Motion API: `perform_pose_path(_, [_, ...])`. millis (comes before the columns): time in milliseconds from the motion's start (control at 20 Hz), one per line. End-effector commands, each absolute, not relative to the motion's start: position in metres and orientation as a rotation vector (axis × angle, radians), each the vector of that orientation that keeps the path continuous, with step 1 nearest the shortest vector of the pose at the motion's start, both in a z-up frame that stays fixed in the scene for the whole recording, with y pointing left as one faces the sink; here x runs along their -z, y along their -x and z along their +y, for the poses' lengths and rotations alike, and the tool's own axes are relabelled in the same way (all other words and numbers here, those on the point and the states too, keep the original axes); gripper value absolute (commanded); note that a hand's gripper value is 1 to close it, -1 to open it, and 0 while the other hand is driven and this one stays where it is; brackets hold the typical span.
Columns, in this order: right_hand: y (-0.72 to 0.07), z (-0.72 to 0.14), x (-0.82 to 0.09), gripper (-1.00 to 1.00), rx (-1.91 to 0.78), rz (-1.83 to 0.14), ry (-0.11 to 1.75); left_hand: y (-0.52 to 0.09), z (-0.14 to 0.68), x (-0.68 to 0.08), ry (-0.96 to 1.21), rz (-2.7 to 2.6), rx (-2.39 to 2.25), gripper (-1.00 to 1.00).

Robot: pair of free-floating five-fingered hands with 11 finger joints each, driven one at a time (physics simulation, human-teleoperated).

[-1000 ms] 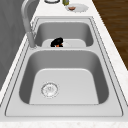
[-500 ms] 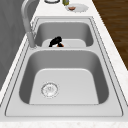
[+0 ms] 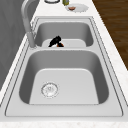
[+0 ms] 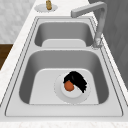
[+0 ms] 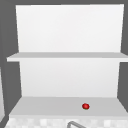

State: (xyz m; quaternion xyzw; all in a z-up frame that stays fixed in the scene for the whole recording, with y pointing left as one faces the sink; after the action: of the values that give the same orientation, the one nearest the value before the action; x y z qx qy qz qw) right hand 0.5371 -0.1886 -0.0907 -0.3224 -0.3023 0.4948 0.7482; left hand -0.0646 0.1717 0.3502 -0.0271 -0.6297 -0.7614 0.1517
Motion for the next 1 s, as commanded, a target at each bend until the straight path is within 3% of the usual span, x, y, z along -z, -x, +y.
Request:
perform_pose_path(0, [-0.537, -0.196, 0.095, -1.0, -1.108, -0.634, 0.701, 0.065, 0.172, -0.35, 0.078, -1.807, 2.185, 0.0])
perform_pose_path(950, [-0.526, -0.205, 0.085, -1.0, -1.119, -0.632, 0.71, 0.065, 0.172, -0.35, 0.078, -1.807, 2.185, 0.0])
